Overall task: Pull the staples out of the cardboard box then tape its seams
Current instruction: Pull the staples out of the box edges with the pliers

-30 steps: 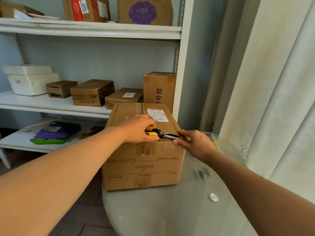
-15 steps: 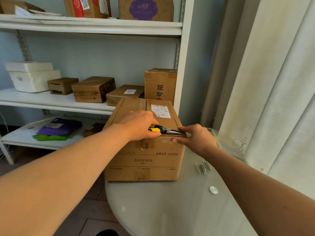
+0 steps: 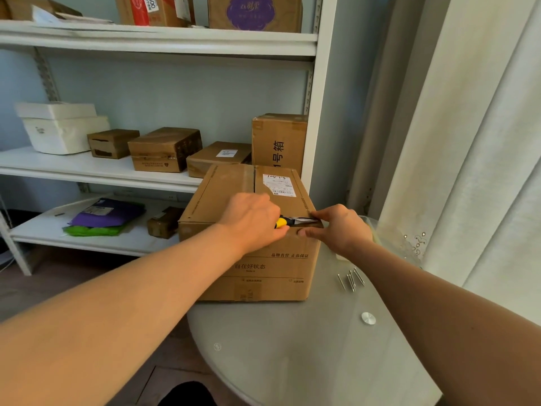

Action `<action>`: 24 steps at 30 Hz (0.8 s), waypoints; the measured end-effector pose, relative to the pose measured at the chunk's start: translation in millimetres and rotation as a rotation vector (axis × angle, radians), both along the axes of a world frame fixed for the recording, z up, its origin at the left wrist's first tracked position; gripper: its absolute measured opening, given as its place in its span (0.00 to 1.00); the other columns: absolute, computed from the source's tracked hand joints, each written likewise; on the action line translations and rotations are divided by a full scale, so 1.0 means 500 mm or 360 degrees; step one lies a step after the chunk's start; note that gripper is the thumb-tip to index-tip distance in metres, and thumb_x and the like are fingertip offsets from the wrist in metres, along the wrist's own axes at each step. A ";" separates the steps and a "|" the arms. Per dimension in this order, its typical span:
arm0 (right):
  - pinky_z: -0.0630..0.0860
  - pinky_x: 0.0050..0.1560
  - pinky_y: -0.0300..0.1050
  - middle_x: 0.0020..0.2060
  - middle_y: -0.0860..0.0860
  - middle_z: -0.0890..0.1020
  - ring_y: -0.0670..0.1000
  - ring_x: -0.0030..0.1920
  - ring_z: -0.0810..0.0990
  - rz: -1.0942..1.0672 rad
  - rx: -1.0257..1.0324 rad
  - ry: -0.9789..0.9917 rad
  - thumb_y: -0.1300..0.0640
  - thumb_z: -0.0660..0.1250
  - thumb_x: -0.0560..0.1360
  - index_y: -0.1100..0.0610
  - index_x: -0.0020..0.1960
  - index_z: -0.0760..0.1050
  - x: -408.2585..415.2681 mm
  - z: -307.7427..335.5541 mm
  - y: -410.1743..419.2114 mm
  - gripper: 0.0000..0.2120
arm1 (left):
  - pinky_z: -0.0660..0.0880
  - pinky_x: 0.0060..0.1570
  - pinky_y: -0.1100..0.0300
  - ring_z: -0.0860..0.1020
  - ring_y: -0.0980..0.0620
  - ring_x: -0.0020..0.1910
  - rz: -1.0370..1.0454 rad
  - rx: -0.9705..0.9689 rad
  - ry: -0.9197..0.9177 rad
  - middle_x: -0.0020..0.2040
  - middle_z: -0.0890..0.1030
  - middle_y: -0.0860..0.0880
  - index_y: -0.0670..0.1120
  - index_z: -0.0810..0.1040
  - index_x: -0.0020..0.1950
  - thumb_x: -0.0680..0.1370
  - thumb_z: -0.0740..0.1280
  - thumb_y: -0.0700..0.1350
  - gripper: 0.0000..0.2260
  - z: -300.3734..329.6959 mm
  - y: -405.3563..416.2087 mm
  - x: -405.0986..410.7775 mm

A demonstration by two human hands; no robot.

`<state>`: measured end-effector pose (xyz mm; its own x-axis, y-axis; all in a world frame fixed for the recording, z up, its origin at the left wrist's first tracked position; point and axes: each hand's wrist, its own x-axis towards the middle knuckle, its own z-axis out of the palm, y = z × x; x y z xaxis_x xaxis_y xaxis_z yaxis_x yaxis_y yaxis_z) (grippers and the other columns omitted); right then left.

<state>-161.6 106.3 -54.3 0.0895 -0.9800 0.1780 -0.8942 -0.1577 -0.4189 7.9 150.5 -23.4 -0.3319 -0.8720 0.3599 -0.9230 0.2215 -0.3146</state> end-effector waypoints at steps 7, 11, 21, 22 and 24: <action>0.78 0.39 0.45 0.49 0.48 0.82 0.50 0.46 0.80 -0.0010 -0.0020 0.0109 0.38 0.71 0.69 0.49 0.62 0.77 0.000 0.017 0.007 0.26 | 0.69 0.39 0.57 0.77 0.47 0.48 -0.0017 -0.0128 -0.0426 0.50 0.76 0.46 0.45 0.78 0.54 0.82 0.52 0.56 0.20 0.019 0.016 -0.035; 0.77 0.38 0.43 0.51 0.48 0.82 0.49 0.45 0.78 -0.0005 -0.0032 0.0104 0.39 0.70 0.70 0.50 0.63 0.77 0.002 0.011 0.008 0.26 | 0.67 0.36 0.58 0.77 0.47 0.49 -0.0058 -0.0206 -0.0447 0.53 0.75 0.45 0.45 0.75 0.58 0.81 0.52 0.58 0.21 0.017 0.010 -0.013; 0.81 0.46 0.51 0.53 0.48 0.82 0.50 0.50 0.80 0.0031 -0.0004 0.0035 0.36 0.70 0.66 0.49 0.63 0.77 -0.005 0.001 -0.007 0.29 | 0.69 0.52 0.55 0.71 0.49 0.58 -0.0161 -0.0129 -0.0197 0.59 0.71 0.47 0.48 0.69 0.64 0.79 0.53 0.61 0.21 0.003 -0.018 0.043; 0.81 0.46 0.51 0.53 0.48 0.82 0.50 0.50 0.80 0.0029 0.0001 0.0025 0.36 0.71 0.66 0.49 0.63 0.77 -0.006 0.004 -0.010 0.30 | 0.69 0.51 0.55 0.71 0.49 0.57 -0.0188 -0.0103 -0.0189 0.59 0.71 0.47 0.49 0.69 0.63 0.79 0.53 0.61 0.21 0.002 -0.024 0.045; 0.82 0.46 0.51 0.53 0.48 0.82 0.51 0.50 0.80 0.0036 0.0017 0.0028 0.35 0.71 0.65 0.49 0.64 0.77 -0.009 0.007 -0.012 0.31 | 0.68 0.49 0.56 0.71 0.50 0.56 -0.0226 -0.0030 -0.0169 0.57 0.71 0.47 0.50 0.69 0.63 0.79 0.54 0.61 0.19 0.000 -0.032 0.043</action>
<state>-165.9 100.1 -50.5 0.1149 -0.9795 0.1657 -0.8977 -0.1738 -0.4050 29.3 134.4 -23.5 -0.4886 -0.8068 0.3321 -0.8440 0.3406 -0.4143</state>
